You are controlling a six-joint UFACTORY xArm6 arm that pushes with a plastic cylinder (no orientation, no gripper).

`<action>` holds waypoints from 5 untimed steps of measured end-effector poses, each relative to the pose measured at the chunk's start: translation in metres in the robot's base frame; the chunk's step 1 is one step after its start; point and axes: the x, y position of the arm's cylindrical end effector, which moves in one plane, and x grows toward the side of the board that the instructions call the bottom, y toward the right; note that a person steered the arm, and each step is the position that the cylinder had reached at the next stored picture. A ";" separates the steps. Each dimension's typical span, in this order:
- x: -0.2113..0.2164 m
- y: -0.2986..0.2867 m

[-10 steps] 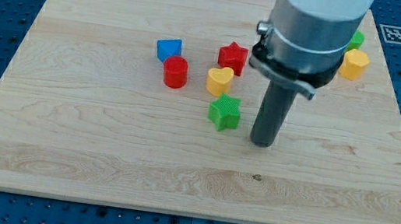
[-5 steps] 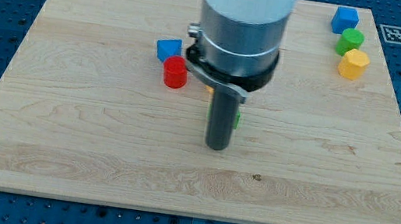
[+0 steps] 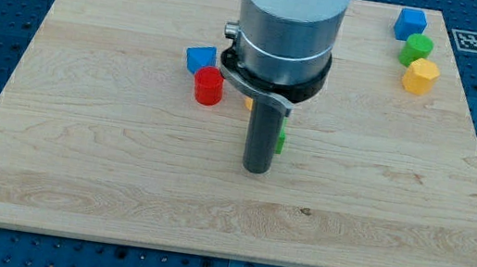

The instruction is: Slide the green star up a bit

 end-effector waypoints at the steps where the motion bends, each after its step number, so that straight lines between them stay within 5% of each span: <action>1: -0.003 -0.006; 5: 0.007 0.034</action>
